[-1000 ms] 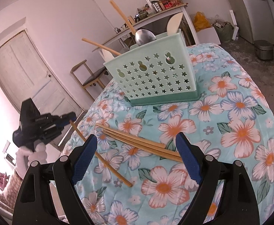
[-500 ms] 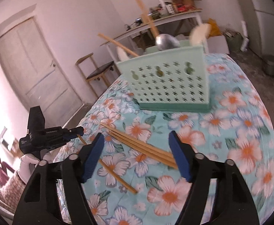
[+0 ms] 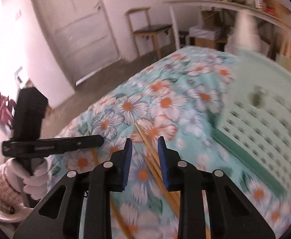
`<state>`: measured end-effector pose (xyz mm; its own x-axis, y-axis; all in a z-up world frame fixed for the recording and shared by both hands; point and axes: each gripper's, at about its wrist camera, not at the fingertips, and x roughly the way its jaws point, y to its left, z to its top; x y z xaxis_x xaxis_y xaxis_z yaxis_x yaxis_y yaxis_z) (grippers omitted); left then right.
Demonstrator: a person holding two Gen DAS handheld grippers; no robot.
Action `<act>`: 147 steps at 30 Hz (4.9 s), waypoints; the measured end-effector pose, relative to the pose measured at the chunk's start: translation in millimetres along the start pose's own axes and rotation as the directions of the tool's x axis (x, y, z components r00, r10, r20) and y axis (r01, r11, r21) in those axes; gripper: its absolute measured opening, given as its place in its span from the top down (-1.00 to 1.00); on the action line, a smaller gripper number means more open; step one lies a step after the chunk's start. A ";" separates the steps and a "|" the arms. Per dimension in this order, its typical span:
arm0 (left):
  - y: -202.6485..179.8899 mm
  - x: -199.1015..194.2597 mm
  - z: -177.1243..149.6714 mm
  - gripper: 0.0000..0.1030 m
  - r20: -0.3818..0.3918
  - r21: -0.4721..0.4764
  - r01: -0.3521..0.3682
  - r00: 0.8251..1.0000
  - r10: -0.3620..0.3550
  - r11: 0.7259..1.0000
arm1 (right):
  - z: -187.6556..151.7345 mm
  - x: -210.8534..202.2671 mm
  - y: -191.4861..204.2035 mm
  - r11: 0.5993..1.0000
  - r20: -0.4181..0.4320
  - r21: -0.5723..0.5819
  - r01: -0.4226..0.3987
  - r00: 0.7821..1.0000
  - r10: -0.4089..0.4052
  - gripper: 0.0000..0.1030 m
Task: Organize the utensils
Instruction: 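Close the right tool on a loose chopstick while the left tool holds its chopstick, then lift both held chopsticks up toward the green holder with both tools, then lower the chopstick into the holder with the left tool and open it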
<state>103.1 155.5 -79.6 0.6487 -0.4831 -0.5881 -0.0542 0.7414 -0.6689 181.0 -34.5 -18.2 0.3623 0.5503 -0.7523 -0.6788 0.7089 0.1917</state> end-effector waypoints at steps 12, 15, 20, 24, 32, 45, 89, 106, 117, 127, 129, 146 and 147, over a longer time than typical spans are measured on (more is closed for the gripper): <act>6.0 -1.3 -7.9 0.69 0.027 -0.004 0.017 0.999 -0.017 1.000 | 14.3 64.3 5.8 0.990 -0.115 -0.138 0.041 0.992 -0.057 0.79; 5.5 -0.9 -7.9 0.69 0.027 -0.003 0.014 1.000 -0.014 1.000 | 12.6 59.0 10.0 0.986 -0.094 -0.159 0.047 0.994 -0.062 0.81; 4.1 -1.6 -8.8 0.68 0.031 0.003 0.000 1.000 0.000 1.000 | 17.9 28.3 6.1 0.989 -0.004 -0.131 0.073 0.997 -0.074 0.89; 1.0 -2.8 -7.9 0.68 0.034 0.008 -0.014 0.999 0.013 1.000 | 27.6 -17.9 -7.8 0.992 0.117 -0.065 0.110 0.988 -0.101 0.89; -12.0 -11.0 -4.4 0.68 0.073 0.045 -0.037 0.997 0.034 0.998 | 16.7 -117.0 -22.2 0.989 0.347 0.053 0.137 0.926 -0.147 0.89; -68.9 -54.2 8.1 0.75 0.246 0.236 -0.077 0.969 0.017 0.969 | -62.6 -179.7 -34.4 0.951 0.508 0.288 0.109 0.825 -0.249 0.88; -213.2 -45.1 -32.9 0.79 0.320 0.658 -0.223 0.947 0.002 0.719 | -120.8 -217.2 -36.4 0.923 0.581 0.381 0.053 0.763 -0.284 0.88; -213.2 -44.7 -32.3 0.79 0.320 0.658 -0.223 0.948 0.002 0.719 | -121.2 -217.1 -36.6 0.924 0.582 0.380 0.050 0.763 -0.281 0.88; -213.5 -44.8 -32.4 0.79 0.319 0.658 -0.223 0.948 0.002 0.719 | -121.2 -216.9 -36.7 0.924 0.583 0.380 0.049 0.763 -0.280 0.88; -213.1 -44.5 -31.9 0.79 0.320 0.658 -0.224 0.947 0.002 0.720 | -121.3 -216.7 -37.1 0.923 0.583 0.381 0.048 0.763 -0.280 0.88; -213.9 -45.3 -32.3 0.79 0.319 0.660 -0.220 0.948 -0.003 0.718 | -121.7 -216.9 -37.3 0.923 0.584 0.382 0.047 0.762 -0.280 0.88; -244.7 -95.4 -5.5 0.90 0.360 0.657 -0.128 0.919 -0.161 0.743 | -122.5 -219.6 -34.4 0.927 0.621 0.375 -0.004 0.744 -0.248 0.88; -247.6 -98.9 -2.1 0.90 0.366 0.656 -0.118 0.914 -0.177 0.746 | -122.0 -218.6 -34.0 0.927 0.621 0.376 -0.006 0.744 -0.247 0.88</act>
<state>50.8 18.8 143.3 0.8800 -0.4023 -0.2527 0.3808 0.9153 -0.1309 46.9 -232.7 62.8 0.8337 0.5084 -0.2155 -0.3913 0.8193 0.4190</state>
